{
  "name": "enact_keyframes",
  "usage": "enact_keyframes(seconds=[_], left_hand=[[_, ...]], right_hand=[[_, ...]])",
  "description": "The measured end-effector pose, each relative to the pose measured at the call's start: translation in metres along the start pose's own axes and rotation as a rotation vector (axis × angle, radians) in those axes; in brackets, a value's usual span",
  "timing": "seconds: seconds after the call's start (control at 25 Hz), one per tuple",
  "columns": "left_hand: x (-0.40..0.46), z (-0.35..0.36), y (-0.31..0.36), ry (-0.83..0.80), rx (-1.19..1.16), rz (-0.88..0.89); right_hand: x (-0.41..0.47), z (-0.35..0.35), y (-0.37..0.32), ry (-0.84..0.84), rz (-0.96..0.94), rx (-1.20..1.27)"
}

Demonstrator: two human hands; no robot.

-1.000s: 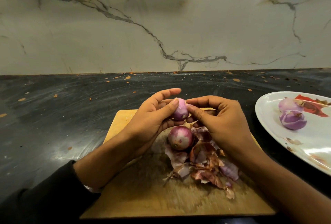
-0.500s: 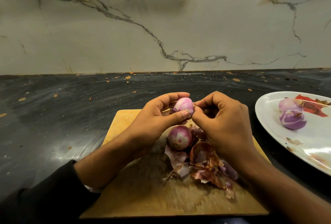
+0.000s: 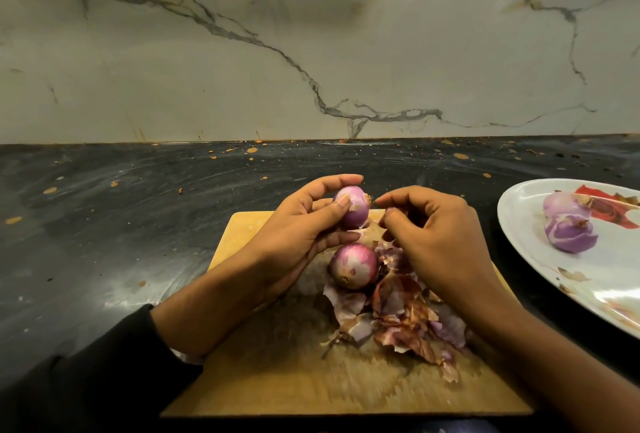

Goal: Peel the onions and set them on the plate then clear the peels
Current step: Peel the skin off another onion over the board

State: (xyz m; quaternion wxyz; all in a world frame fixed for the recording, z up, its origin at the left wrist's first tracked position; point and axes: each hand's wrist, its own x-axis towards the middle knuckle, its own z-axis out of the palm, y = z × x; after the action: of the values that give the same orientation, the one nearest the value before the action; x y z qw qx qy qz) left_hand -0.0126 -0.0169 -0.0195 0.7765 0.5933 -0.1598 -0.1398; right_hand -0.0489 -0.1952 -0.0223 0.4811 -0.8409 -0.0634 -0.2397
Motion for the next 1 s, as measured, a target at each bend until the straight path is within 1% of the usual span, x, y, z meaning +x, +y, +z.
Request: enact_keyframes(seconds=[0.12, 0.24, 0.44, 0.6, 0.72, 0.84, 1.0], left_hand=[[0.0015, -0.001, -0.0015, 0.032, 0.006, 0.001], [0.0008, -0.0011, -0.0004, 0.063, 0.046, -0.002], [-0.0003, 0.0017, 0.001, 0.074, -0.023, -0.008], [-0.0018, -0.001, -0.0005, -0.001, 0.099, 0.032], [-0.0028, -0.0039, 0.0, 0.018, 0.179, 0.059], [-0.003, -0.0048, -0.0006, 0.008, 0.232, 0.068], [-0.0041, -0.0015, 0.0005, 0.018, 0.236, 0.054]], right_hand=[[-0.0003, -0.0016, 0.0, -0.024, -0.019, -0.017], [-0.0004, -0.0013, 0.0002, -0.066, 0.002, 0.023], [-0.0009, -0.0018, -0.0031, -0.004, -0.046, 0.14], [-0.0026, 0.0006, -0.0052, -0.057, -0.084, 0.188], [-0.0018, 0.0009, -0.0023, -0.077, -0.08, 0.235], [-0.002, -0.0001, -0.0006, -0.066, -0.091, 0.256], [-0.0014, -0.0014, 0.0017, -0.021, -0.092, 0.277]])
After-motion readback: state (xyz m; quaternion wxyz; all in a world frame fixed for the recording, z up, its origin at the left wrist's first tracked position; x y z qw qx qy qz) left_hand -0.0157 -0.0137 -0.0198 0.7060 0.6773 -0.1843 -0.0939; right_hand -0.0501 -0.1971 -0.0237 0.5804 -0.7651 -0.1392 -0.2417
